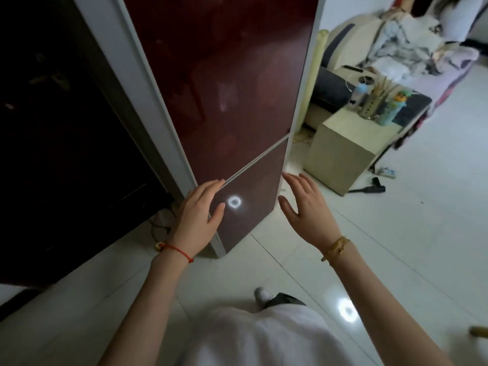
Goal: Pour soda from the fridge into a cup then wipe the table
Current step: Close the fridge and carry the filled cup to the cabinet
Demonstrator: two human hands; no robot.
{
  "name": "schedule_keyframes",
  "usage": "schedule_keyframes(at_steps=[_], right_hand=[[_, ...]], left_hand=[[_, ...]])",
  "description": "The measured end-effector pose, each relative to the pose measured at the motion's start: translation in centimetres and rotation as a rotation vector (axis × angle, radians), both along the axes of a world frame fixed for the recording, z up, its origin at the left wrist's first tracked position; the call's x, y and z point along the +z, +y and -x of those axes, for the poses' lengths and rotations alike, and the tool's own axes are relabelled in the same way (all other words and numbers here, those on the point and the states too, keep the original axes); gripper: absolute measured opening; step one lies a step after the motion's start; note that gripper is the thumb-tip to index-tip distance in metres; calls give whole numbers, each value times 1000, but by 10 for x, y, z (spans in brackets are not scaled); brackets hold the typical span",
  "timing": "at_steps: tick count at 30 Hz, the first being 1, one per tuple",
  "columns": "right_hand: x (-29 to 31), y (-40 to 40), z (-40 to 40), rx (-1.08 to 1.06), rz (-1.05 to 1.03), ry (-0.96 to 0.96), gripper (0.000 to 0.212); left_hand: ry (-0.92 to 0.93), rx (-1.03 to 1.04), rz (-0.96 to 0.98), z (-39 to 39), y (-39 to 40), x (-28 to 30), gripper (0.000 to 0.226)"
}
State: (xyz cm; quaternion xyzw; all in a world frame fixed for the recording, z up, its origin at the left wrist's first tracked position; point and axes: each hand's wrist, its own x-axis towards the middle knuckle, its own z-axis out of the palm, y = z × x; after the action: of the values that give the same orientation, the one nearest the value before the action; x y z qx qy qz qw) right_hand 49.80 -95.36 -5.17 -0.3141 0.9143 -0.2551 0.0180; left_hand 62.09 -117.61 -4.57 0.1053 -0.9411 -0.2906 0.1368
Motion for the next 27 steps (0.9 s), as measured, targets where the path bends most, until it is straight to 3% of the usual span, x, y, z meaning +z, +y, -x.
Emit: schedule_keyframes(at_steps=[13,27], right_hand=[[8,114,-142,-568,4,10,51],[-5,295,-340,-1090,41,-62,51]], left_hand=[[-71,-529,60,1,73,3,46],[-81,-1059,73,-68,302,-16,43]])
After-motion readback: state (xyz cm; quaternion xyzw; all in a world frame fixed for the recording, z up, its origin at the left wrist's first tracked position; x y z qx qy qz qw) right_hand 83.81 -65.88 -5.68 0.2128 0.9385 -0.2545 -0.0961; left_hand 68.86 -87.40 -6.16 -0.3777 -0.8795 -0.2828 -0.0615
